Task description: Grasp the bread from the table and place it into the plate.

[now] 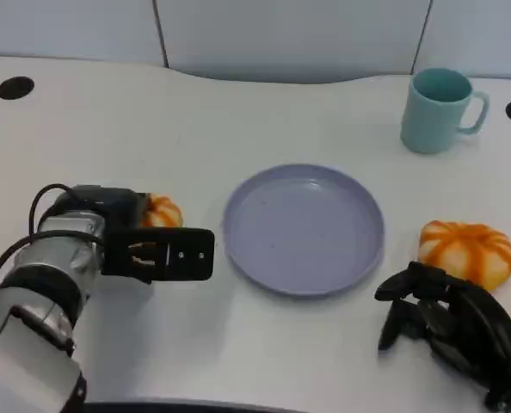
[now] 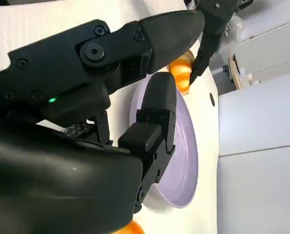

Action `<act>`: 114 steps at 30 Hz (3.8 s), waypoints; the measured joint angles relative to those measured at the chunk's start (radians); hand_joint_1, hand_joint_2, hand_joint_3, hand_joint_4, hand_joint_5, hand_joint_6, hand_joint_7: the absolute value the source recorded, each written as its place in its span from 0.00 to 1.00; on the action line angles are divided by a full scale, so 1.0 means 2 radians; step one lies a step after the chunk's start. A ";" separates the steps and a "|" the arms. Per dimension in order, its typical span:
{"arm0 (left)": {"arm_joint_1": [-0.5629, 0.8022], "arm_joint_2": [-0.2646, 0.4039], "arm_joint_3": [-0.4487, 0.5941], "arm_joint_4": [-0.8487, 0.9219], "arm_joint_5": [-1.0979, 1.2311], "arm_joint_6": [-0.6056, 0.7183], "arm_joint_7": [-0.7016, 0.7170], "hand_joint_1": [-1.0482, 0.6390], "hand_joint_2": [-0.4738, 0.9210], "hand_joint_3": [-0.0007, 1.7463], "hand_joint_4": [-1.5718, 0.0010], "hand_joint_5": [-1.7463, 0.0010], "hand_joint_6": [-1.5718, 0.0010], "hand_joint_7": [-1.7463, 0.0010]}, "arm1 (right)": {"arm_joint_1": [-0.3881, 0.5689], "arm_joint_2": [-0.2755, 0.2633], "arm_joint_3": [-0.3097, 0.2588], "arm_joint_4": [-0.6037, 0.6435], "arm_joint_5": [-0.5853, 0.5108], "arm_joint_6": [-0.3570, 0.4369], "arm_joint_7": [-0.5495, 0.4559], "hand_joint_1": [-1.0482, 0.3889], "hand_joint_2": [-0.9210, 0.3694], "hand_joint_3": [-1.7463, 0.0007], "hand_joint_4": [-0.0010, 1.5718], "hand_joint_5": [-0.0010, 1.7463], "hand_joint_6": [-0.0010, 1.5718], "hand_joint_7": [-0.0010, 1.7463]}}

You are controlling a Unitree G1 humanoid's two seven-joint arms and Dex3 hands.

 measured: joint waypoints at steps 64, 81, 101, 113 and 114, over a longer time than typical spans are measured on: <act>-0.064 0.007 0.012 -0.026 -0.029 -0.152 0.122 0.47 0.74 0.46 0.54 0.01 0.64 0.01 | -0.009 0.000 0.005 0.013 0.020 0.013 0.001 0.35 0.00 0.96 0.40 0.87 0.47 0.56; -0.089 -0.056 -0.021 -0.034 -0.002 -0.197 0.122 0.45 0.76 0.43 0.49 0.00 0.64 0.00 | -0.004 0.010 0.014 0.000 0.015 0.012 -0.009 0.36 0.00 0.96 0.39 0.91 0.45 0.59; -0.089 -0.102 -0.048 -0.019 0.007 -0.199 0.118 0.39 0.99 0.03 0.50 0.00 0.65 0.05 | -0.005 0.015 0.008 0.015 0.018 -0.008 0.006 0.35 0.00 0.96 0.41 0.91 0.46 0.57; -0.089 -0.098 -0.058 -0.018 0.018 -0.187 0.099 0.18 0.96 0.00 0.95 0.08 0.91 0.17 | -0.013 0.015 0.007 0.040 0.014 -0.036 0.015 0.36 0.00 0.94 0.40 0.91 0.45 0.57; -0.089 -0.098 -0.058 -0.018 0.017 -0.186 0.096 0.17 0.97 0.00 0.96 0.12 0.90 0.21 | -0.013 0.015 0.007 0.041 0.014 -0.037 0.015 0.37 0.00 0.94 0.40 0.91 0.46 0.57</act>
